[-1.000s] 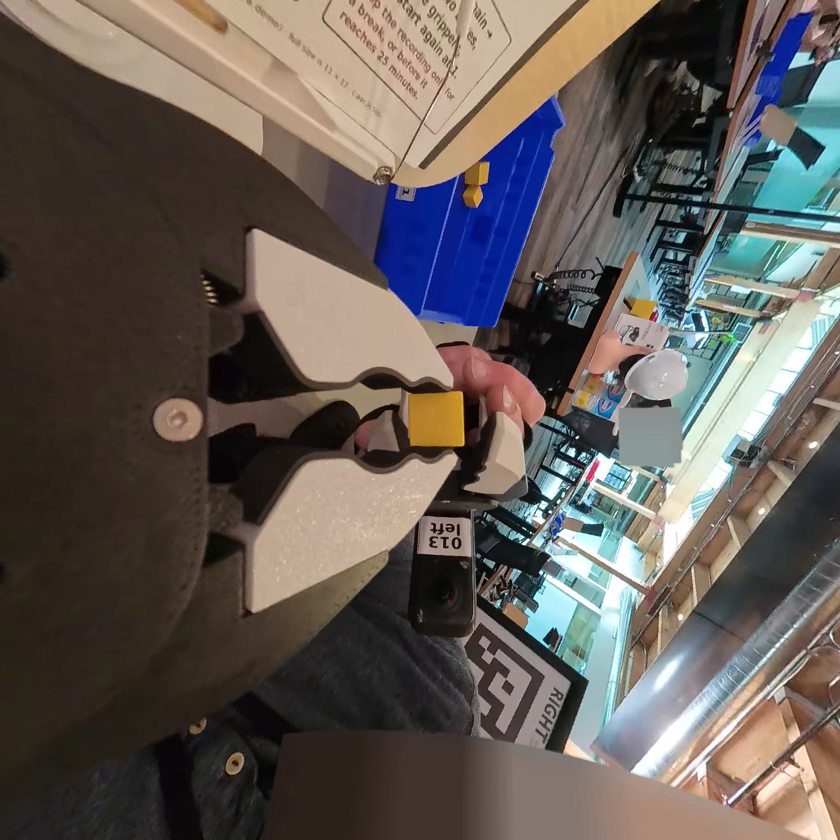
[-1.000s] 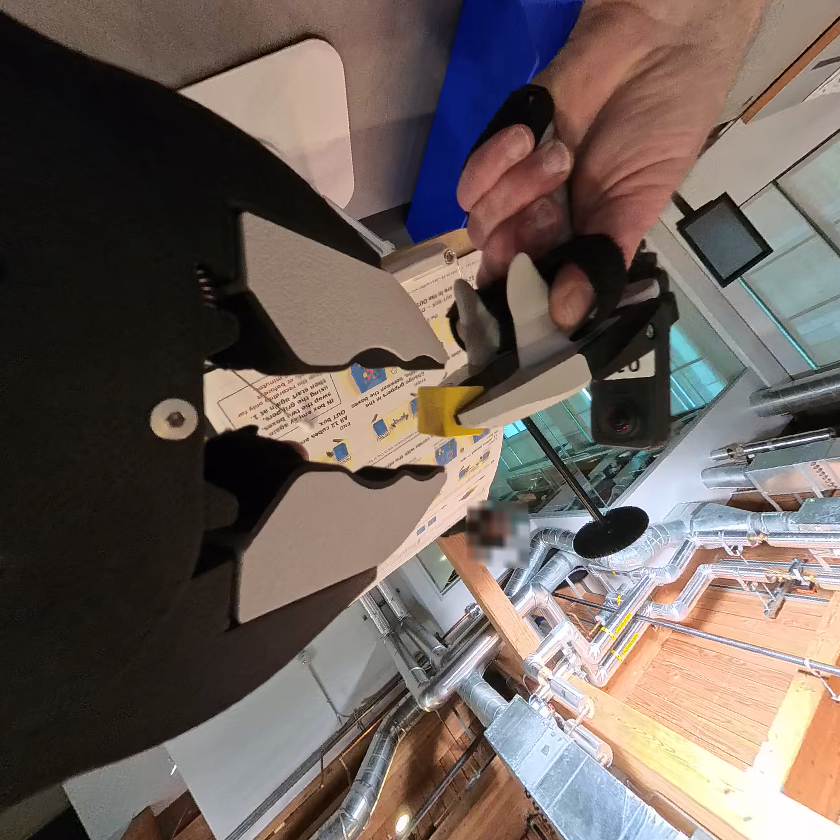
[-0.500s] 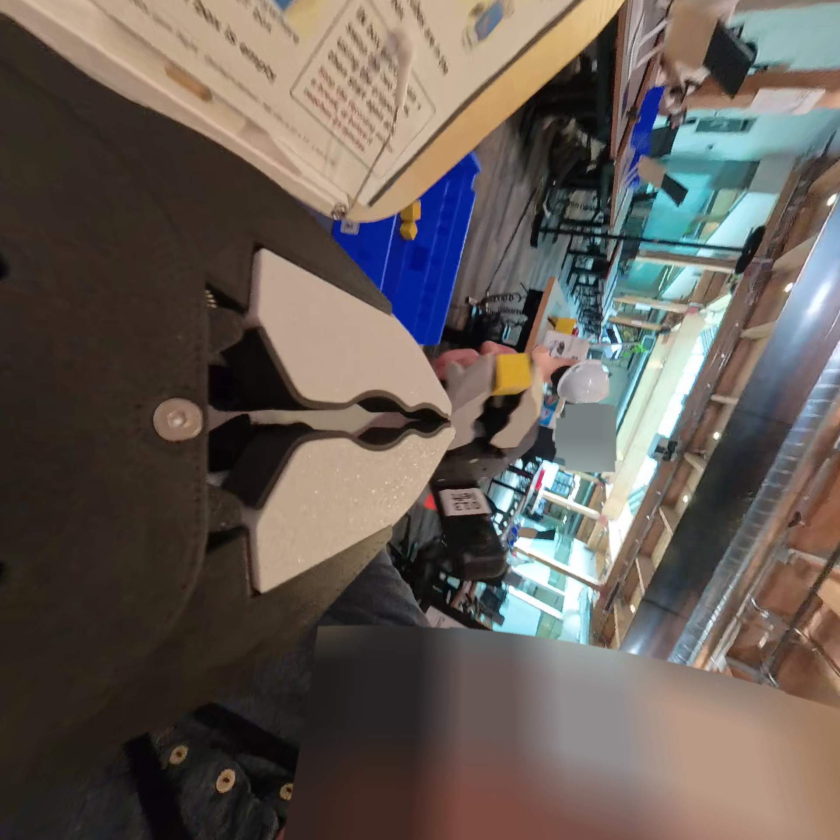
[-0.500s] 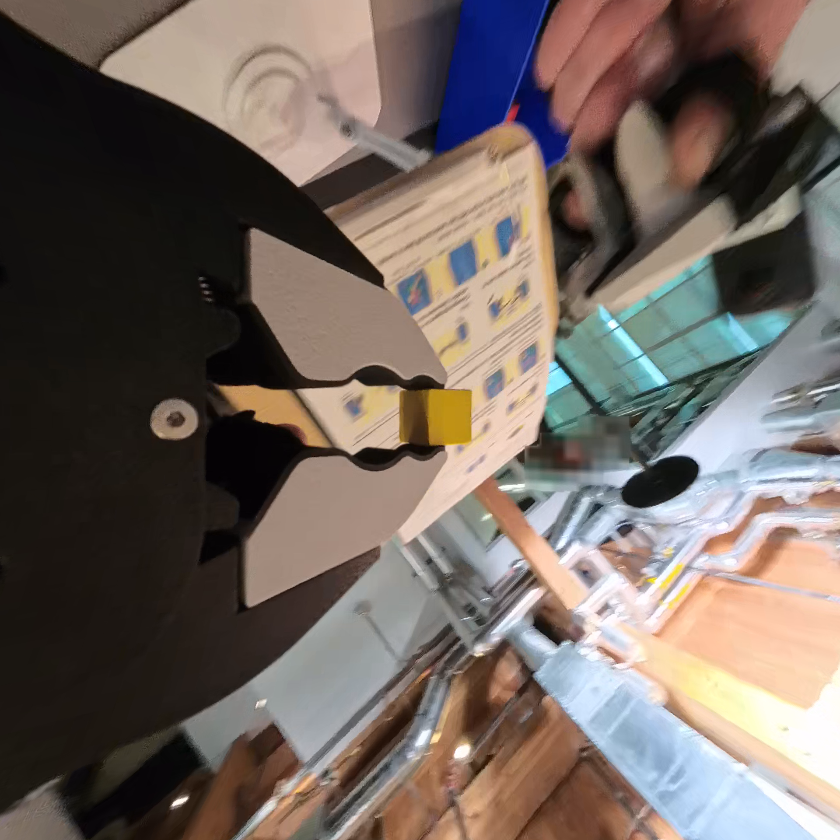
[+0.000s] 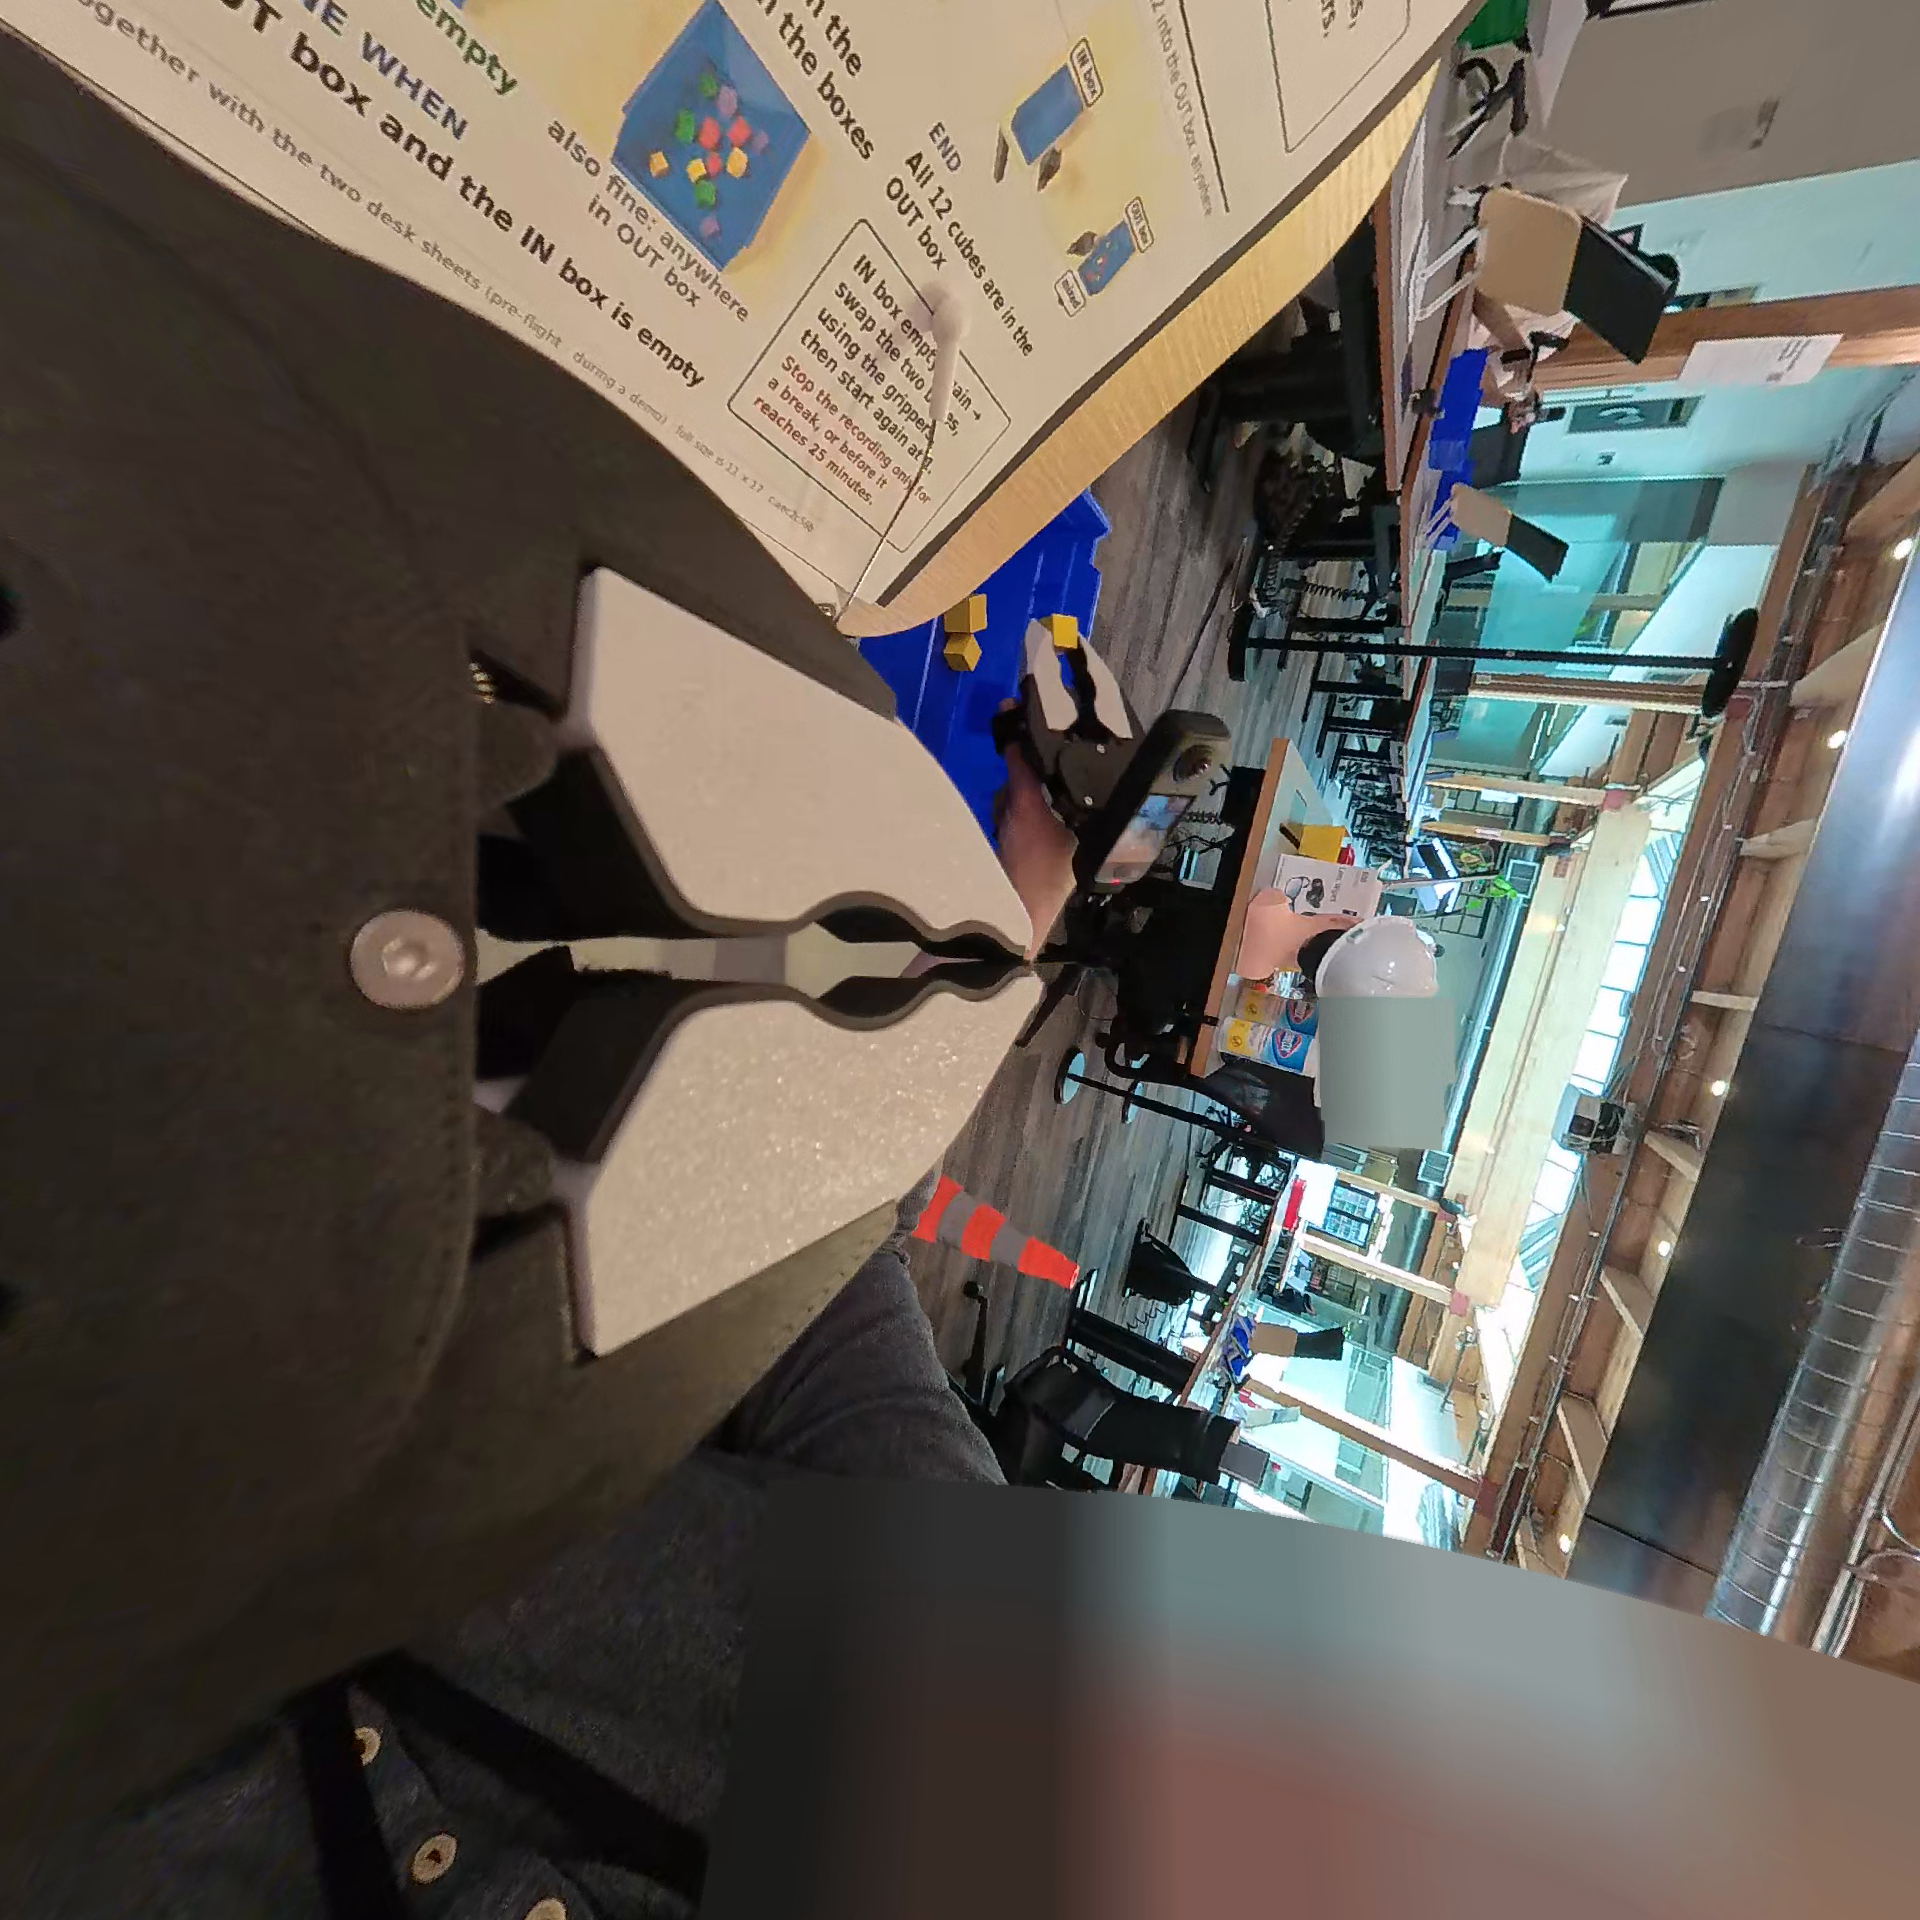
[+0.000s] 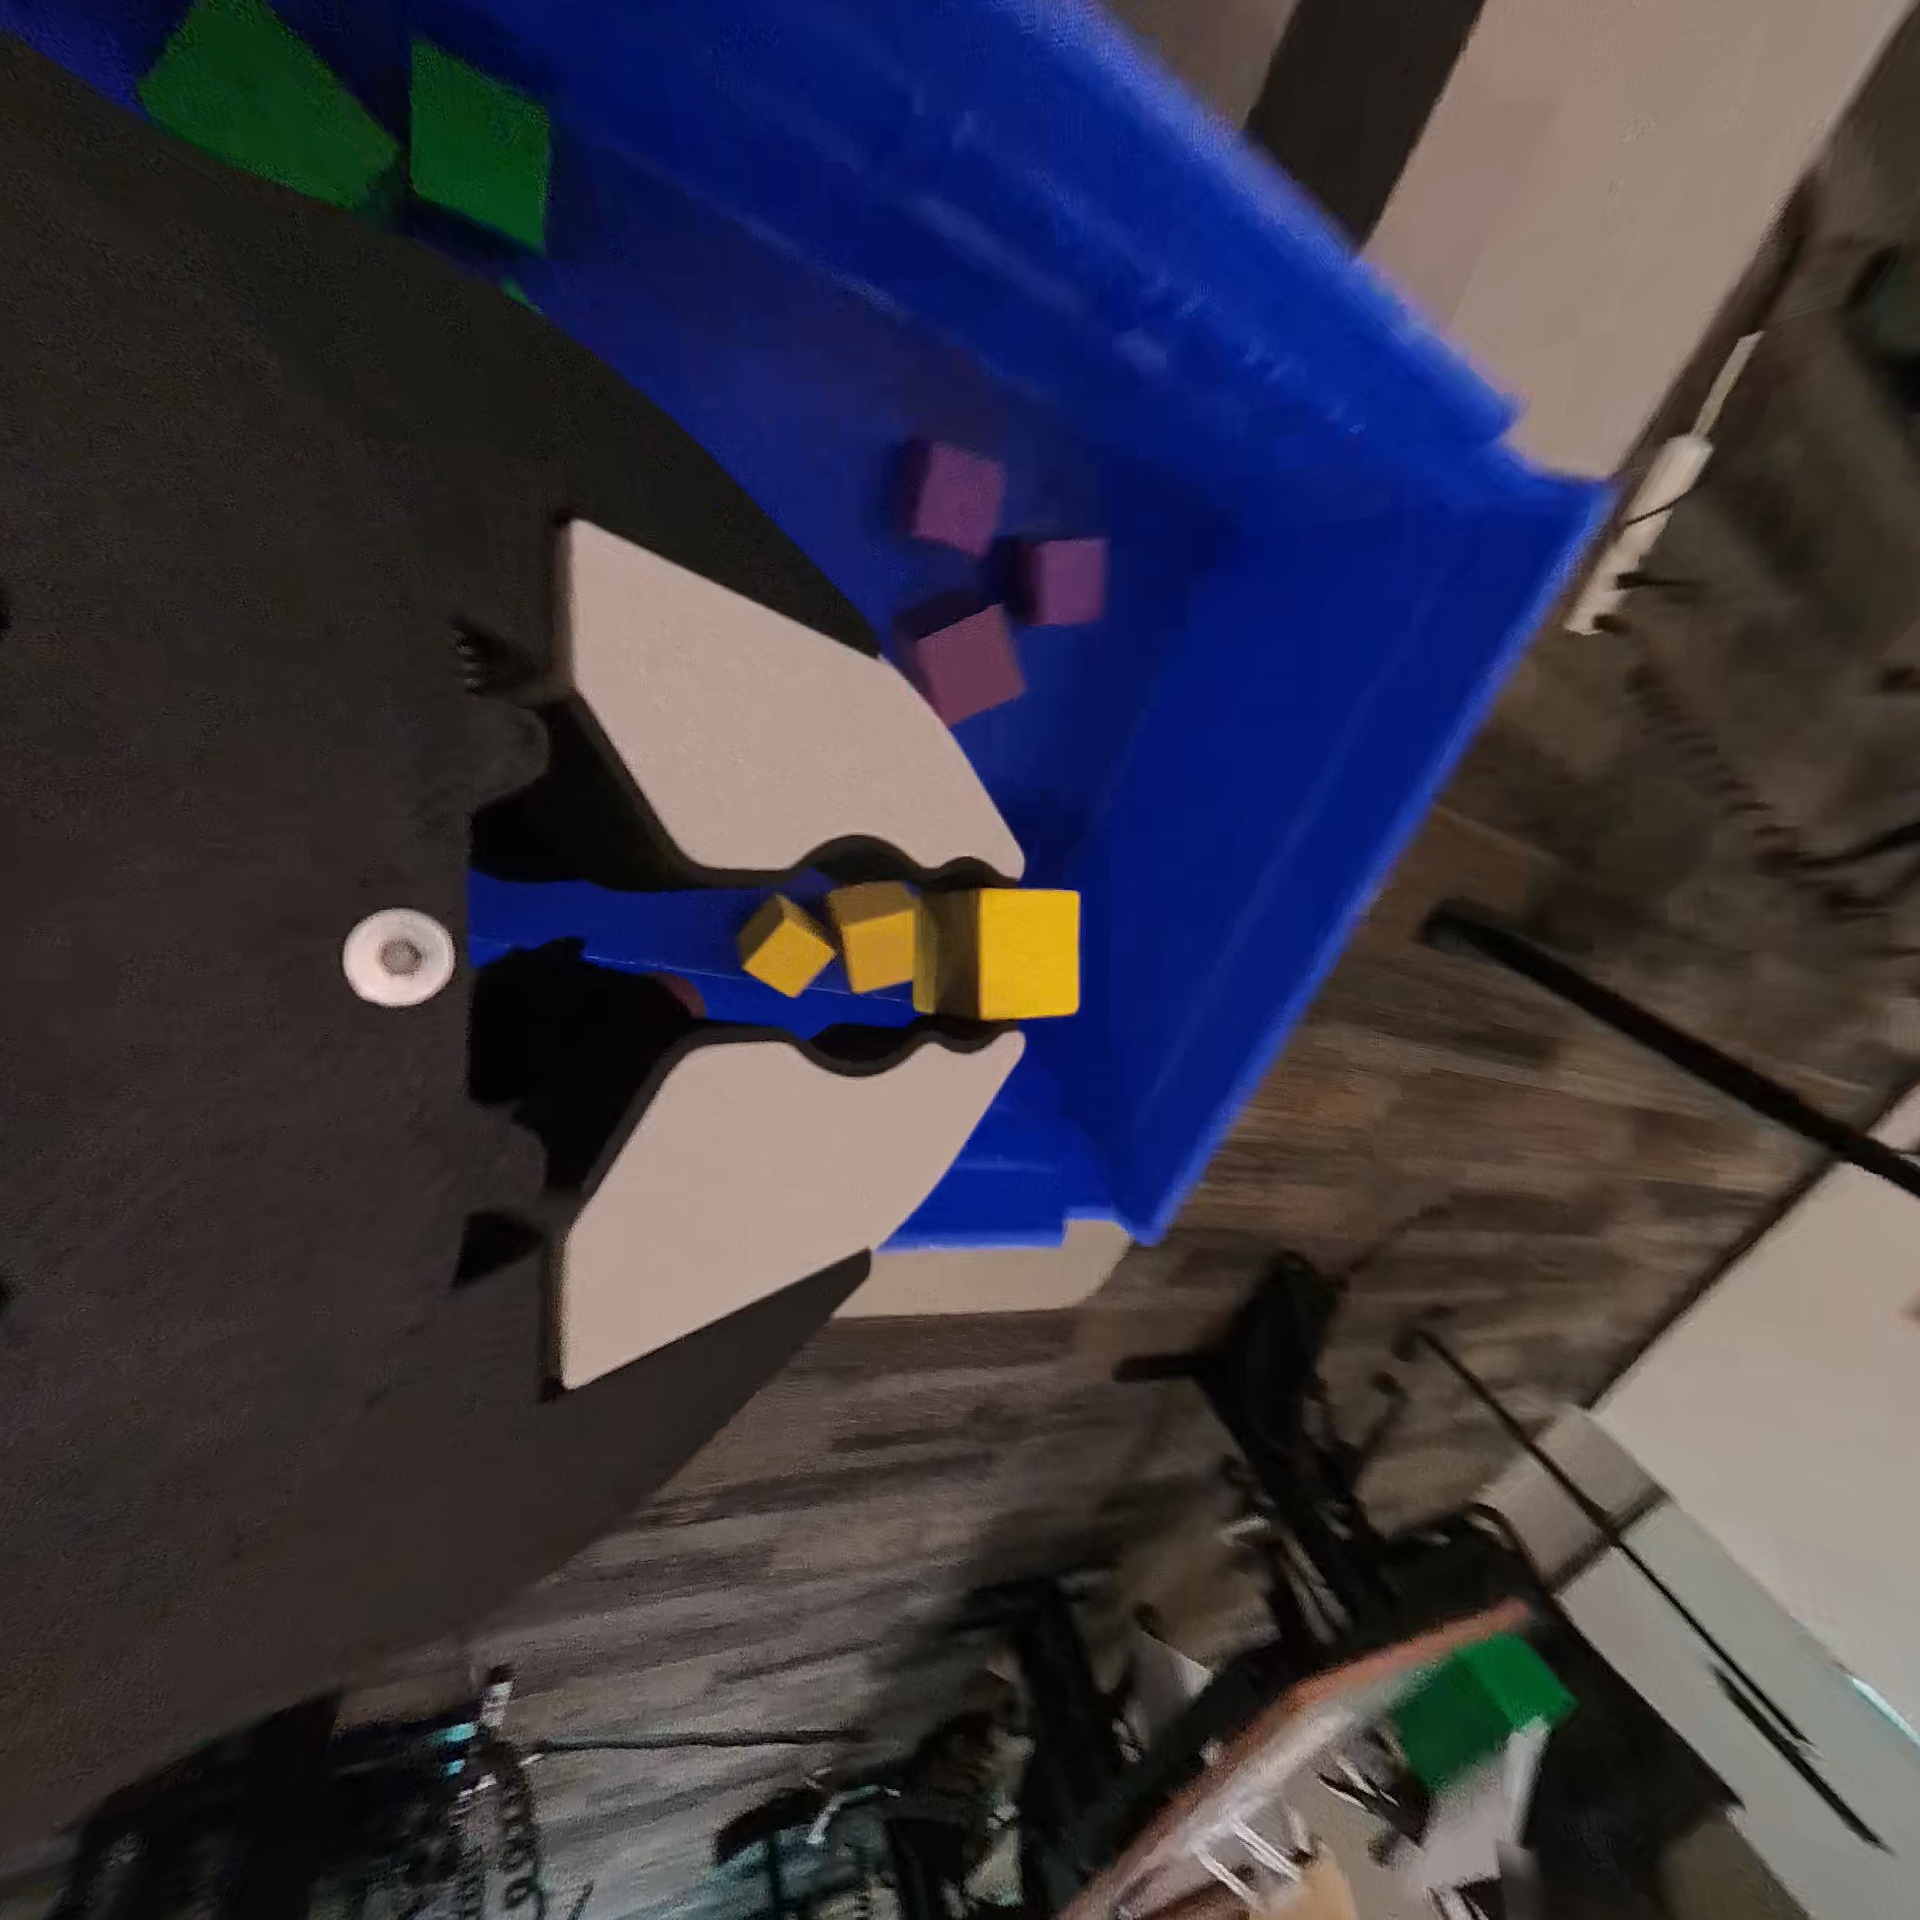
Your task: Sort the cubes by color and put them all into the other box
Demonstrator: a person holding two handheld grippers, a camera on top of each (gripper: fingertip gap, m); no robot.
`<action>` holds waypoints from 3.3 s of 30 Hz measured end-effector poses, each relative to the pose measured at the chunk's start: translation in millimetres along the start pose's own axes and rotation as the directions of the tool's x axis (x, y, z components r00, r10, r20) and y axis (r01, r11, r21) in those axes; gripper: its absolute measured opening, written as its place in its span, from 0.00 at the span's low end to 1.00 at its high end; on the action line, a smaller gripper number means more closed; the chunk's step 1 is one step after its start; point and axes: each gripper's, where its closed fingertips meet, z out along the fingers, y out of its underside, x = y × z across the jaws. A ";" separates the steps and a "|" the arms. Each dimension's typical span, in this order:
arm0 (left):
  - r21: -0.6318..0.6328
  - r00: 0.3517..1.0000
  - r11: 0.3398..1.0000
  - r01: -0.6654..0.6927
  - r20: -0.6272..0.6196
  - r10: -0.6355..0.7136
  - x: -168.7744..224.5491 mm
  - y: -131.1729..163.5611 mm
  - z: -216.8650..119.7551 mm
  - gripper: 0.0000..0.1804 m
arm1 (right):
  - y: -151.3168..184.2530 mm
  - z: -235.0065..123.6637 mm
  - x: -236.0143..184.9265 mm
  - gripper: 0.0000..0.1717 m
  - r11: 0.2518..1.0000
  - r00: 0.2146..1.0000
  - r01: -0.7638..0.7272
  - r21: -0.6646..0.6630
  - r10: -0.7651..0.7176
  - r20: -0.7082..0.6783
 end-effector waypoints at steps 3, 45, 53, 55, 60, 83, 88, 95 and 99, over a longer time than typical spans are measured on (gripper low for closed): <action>-0.007 1.000 1.000 0.000 0.004 0.000 -2.1 2.7 1.3 0.00 | 29.7 19.5 -7.1 0.13 0.994 0.999 -0.009 -0.109 0.012 0.032; -0.232 0.444 0.972 0.043 0.876 0.189 -187.9 6.4 -275.2 0.14 | -81.9 -52.9 -26.7 0.14 0.980 0.999 0.042 0.197 -0.041 -0.007; -0.178 0.356 0.915 0.363 0.933 0.040 -261.4 104.7 -321.6 0.24 | -82.9 -43.1 -53.6 0.13 0.980 0.996 0.069 0.189 -0.079 0.049; -0.174 0.324 0.875 0.451 0.946 0.020 -276.7 130.8 -331.5 0.24 | -83.3 -41.1 -60.6 0.13 0.979 0.993 0.087 0.185 -0.099 0.057; -0.215 0.263 0.785 0.581 0.962 0.069 -302.7 172.8 -349.1 0.25 | -84.4 -39.4 -68.9 0.13 0.977 0.991 0.103 0.188 -0.118 0.071; -0.279 0.329 0.823 0.494 0.937 0.120 -283.5 145.7 -325.4 0.16 | -108.3 -66.1 -68.2 0.14 0.950 0.988 0.102 0.295 -0.131 0.082; -0.215 0.569 0.955 0.207 0.820 0.062 -207.9 41.2 -240.5 0.16 | -155.6 -125.4 -84.5 0.18 0.824 0.974 0.133 0.550 -0.211 0.079; -0.110 0.918 0.993 -0.050 0.386 0.089 -70.1 -18.9 -69.7 0.16 | -209.9 -235.0 -159.9 0.25 0.506 0.929 0.174 0.845 -0.369 0.029; -0.059 0.990 0.998 0.006 0.139 0.003 -22.4 -0.1 -0.2 0.16 | -216.7 -271.5 -213.2 0.29 0.353 0.892 0.233 0.906 -0.449 -0.054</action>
